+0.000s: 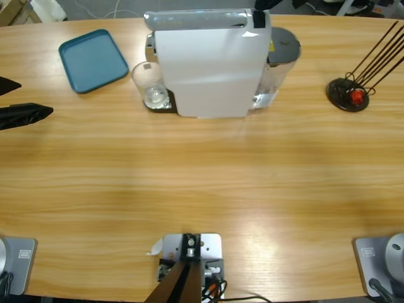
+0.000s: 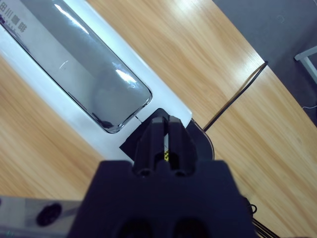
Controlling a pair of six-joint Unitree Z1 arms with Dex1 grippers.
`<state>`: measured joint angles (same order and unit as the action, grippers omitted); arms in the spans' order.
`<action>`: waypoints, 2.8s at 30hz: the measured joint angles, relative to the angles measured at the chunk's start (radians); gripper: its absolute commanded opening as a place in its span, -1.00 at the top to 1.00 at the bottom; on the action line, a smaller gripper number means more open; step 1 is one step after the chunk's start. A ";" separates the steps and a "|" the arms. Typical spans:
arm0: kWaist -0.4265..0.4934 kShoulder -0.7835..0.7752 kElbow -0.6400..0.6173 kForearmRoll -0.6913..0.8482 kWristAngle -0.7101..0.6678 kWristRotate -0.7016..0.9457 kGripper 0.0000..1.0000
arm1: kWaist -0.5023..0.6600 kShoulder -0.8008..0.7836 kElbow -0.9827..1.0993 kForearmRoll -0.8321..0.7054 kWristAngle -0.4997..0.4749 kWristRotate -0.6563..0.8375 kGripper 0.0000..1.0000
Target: Pour coffee
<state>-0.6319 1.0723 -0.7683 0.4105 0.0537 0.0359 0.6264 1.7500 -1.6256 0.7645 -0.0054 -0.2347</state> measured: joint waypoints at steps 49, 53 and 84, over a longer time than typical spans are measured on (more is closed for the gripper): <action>-0.022 0.046 0.216 -0.443 -0.123 0.004 -0.80 | 0.160 -0.689 1.085 -0.651 0.174 0.187 -1.00; -0.032 0.056 0.245 -0.484 -0.124 0.005 -0.79 | 0.160 -0.689 1.102 -0.679 0.174 0.183 -1.00; -0.044 0.011 0.320 -0.552 -0.061 0.005 -0.79 | 0.160 -0.749 1.229 -0.891 0.147 0.184 -1.00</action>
<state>-0.6759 1.0836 -0.4487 -0.1416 -0.0074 0.0406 0.7862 1.0006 -0.3961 -0.1266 0.1412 -0.0511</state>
